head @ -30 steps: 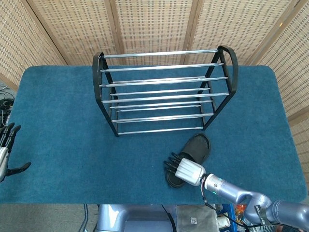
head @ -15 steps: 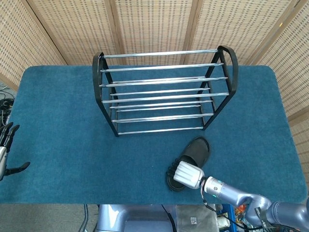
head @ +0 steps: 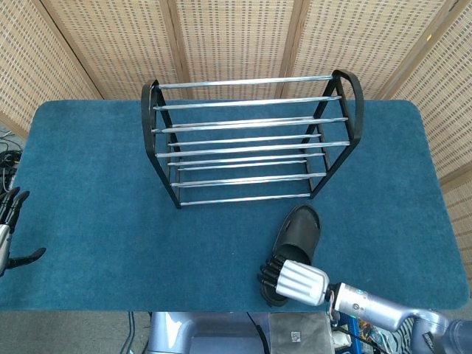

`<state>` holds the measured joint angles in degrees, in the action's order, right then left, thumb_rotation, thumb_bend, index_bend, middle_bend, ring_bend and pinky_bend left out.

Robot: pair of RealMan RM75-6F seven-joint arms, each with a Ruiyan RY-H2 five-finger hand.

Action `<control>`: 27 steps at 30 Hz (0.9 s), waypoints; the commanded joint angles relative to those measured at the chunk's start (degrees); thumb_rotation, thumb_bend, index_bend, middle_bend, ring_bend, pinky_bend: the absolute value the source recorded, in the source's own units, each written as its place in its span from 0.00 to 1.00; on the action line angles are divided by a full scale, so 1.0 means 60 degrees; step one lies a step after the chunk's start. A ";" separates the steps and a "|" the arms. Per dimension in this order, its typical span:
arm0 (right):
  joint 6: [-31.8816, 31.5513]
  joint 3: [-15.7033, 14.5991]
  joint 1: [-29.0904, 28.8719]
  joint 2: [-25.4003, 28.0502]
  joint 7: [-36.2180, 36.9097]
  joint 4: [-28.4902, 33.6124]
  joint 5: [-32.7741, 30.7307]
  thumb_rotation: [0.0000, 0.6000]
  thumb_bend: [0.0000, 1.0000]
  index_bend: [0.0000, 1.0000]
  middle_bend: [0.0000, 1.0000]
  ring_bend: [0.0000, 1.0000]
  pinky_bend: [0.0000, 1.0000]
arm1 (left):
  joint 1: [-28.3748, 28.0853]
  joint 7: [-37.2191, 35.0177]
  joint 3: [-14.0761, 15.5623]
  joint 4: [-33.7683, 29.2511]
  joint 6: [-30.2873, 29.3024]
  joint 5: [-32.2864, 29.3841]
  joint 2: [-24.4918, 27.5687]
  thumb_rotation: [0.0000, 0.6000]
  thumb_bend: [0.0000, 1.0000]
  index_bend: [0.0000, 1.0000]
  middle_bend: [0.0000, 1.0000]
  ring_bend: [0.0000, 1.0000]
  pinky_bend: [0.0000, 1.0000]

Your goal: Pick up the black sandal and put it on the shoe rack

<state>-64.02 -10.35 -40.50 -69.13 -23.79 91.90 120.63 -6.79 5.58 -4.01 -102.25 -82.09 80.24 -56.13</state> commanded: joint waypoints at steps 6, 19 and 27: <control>-0.1077 0.0375 -0.0276 0.0910 -0.0199 0.0454 0.1094 1.00 0.68 0.54 0.50 0.35 0.37 | -0.0051 0.0182 -0.0026 -0.0016 0.0078 -0.0120 -0.0066 1.00 0.11 0.00 0.00 0.00 0.00; 0.0537 0.1976 -0.2202 0.1307 0.0652 0.0480 0.0627 1.00 0.78 0.55 0.51 0.35 0.39 | -0.0158 0.0148 -0.0169 0.0038 0.0290 -0.0520 -0.0071 1.00 0.11 0.00 0.00 0.00 0.00; 0.1337 0.2313 -0.3260 0.1143 0.1089 -0.0727 0.0693 1.00 0.91 0.56 0.50 0.35 0.40 | -0.0250 -0.0086 -0.0246 0.0162 0.0522 -0.0746 -0.0007 1.00 0.11 0.00 0.00 0.00 0.00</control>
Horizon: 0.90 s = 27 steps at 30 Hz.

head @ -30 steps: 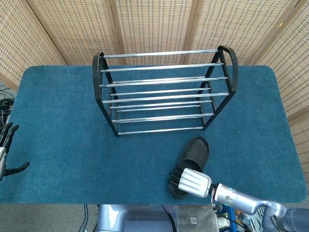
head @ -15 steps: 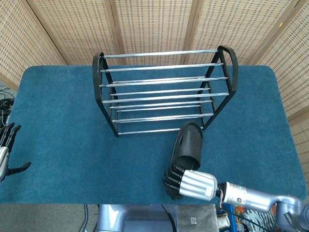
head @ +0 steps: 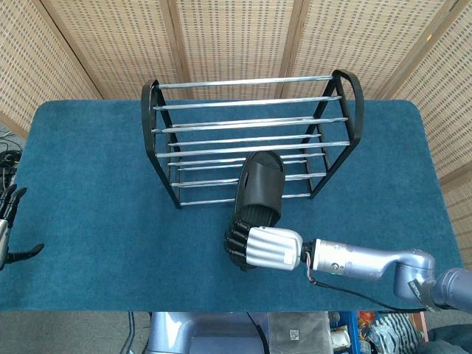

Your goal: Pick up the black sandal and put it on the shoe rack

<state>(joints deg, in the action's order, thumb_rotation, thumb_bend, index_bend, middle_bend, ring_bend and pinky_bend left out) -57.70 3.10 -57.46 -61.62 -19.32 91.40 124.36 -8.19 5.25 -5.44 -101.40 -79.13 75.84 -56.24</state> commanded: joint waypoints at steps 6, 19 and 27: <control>0.0637 -0.0030 -0.0979 -0.0346 0.0838 -0.1782 0.0029 1.00 0.93 0.56 0.48 0.35 0.41 | -0.0095 -0.0053 -0.0020 0.0059 0.0176 -0.0085 0.0017 1.00 0.11 0.00 0.00 0.00 0.00; 0.0954 0.0081 -0.1339 -0.0258 0.0989 -0.2536 -0.0761 1.00 0.94 0.56 0.40 0.30 0.41 | -0.0176 -0.0025 -0.0041 0.0087 0.0301 -0.0218 0.0008 1.00 0.11 0.00 0.00 0.00 0.00; 0.1318 0.0088 -0.1329 -0.0237 0.0741 -0.2548 -0.1257 1.00 0.94 0.50 0.23 0.15 0.36 | -0.0163 -0.0027 -0.0030 0.0056 0.0253 -0.0195 0.0017 1.00 0.11 0.00 0.00 0.00 0.00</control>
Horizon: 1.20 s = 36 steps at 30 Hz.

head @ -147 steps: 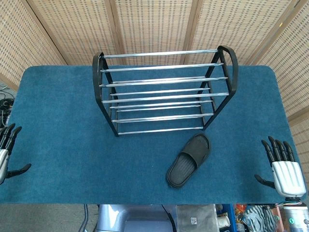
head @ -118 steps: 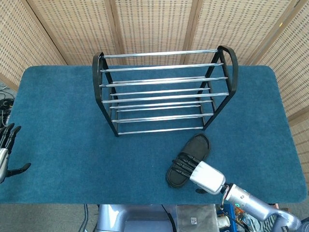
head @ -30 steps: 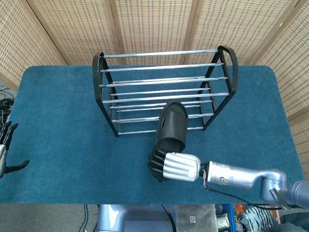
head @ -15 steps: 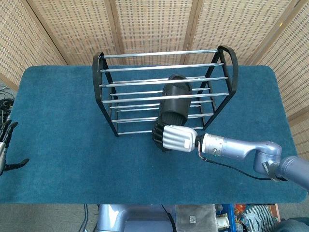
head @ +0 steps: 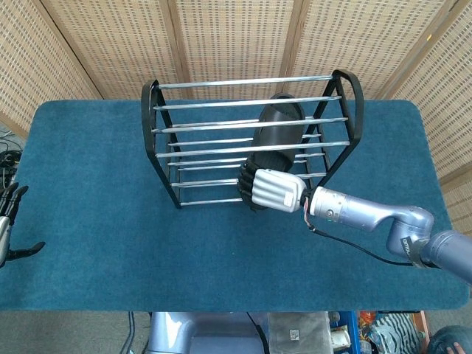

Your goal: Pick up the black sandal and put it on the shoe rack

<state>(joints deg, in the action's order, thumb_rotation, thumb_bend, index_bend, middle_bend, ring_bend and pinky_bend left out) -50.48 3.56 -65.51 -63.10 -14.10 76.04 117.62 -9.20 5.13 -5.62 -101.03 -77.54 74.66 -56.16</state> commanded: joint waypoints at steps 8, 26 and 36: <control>0.0797 0.0176 0.0072 0.0090 -0.0954 0.0081 -0.0905 1.00 0.85 0.29 0.08 0.03 0.23 | 0.0031 -0.0089 0.0016 0.0005 -0.0057 0.0039 0.0028 1.00 0.11 0.00 0.00 0.00 0.00; 0.0809 0.0357 0.0553 0.0541 -0.2743 0.1209 -0.1571 1.00 0.35 0.12 0.00 0.00 0.00 | 0.0082 -0.0212 0.0059 -0.0007 -0.0155 0.0170 0.0068 1.00 0.11 0.00 0.00 0.00 0.00; -0.1673 -0.0266 0.2057 0.1233 -0.2749 0.2769 -0.0781 1.00 0.31 0.12 0.00 0.00 0.00 | 0.0146 -0.0293 0.0123 -0.0022 -0.0268 0.0351 0.0091 1.00 0.11 0.00 0.00 0.00 0.00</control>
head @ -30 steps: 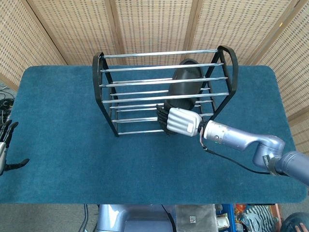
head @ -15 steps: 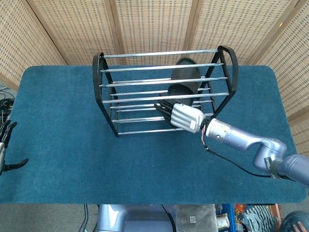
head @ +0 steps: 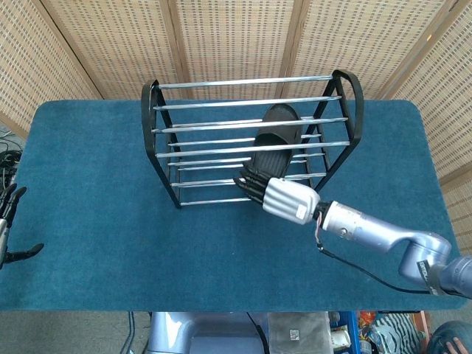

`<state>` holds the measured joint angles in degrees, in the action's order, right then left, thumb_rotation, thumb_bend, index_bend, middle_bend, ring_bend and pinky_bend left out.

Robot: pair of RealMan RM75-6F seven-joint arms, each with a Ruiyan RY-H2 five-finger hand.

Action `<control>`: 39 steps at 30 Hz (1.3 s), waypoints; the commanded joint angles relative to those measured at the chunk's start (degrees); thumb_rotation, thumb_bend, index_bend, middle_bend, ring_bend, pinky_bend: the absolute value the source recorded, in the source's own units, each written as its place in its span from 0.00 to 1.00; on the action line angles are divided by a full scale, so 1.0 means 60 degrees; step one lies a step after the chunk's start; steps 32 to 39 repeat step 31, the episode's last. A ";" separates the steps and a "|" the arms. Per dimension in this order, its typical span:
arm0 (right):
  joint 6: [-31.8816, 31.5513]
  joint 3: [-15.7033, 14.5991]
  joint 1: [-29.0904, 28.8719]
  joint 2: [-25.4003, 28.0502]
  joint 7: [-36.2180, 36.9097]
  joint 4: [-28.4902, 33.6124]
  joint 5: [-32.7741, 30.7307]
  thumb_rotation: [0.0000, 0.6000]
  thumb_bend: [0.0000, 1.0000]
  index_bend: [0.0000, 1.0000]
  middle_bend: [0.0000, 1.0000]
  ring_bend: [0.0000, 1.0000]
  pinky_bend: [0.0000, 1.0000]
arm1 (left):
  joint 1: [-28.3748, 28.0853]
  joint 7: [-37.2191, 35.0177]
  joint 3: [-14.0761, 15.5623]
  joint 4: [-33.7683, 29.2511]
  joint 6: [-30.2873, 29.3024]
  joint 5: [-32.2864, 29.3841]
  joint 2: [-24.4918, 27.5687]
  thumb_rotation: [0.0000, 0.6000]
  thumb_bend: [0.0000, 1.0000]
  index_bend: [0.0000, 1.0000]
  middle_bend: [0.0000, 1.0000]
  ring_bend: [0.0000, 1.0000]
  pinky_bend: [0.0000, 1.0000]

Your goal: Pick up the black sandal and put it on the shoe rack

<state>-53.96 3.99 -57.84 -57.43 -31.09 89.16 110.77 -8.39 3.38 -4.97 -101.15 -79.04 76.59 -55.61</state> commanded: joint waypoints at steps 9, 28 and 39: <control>-0.4143 -0.1091 0.3301 -0.0243 0.1246 0.0294 -0.0005 1.00 0.19 0.10 0.00 0.00 0.00 | 0.0149 -0.0043 0.0153 0.0171 -0.0395 0.0535 -0.0237 1.00 0.11 0.00 0.00 0.00 0.00; -0.6215 -0.0883 0.7459 -0.2092 0.4246 0.0370 -0.4659 1.00 0.00 0.00 0.00 0.00 0.00 | 0.0497 0.0157 0.0363 0.0885 -0.1100 0.1130 -0.1163 1.00 0.09 0.00 0.00 0.00 0.00; -0.6307 -0.0830 0.7687 -0.2364 0.4367 -0.0122 -0.4676 1.00 0.00 0.00 0.00 0.00 0.00 | 0.0430 0.0184 0.0356 0.0969 -0.0939 0.1083 -0.1203 1.00 0.10 0.00 0.00 0.00 0.00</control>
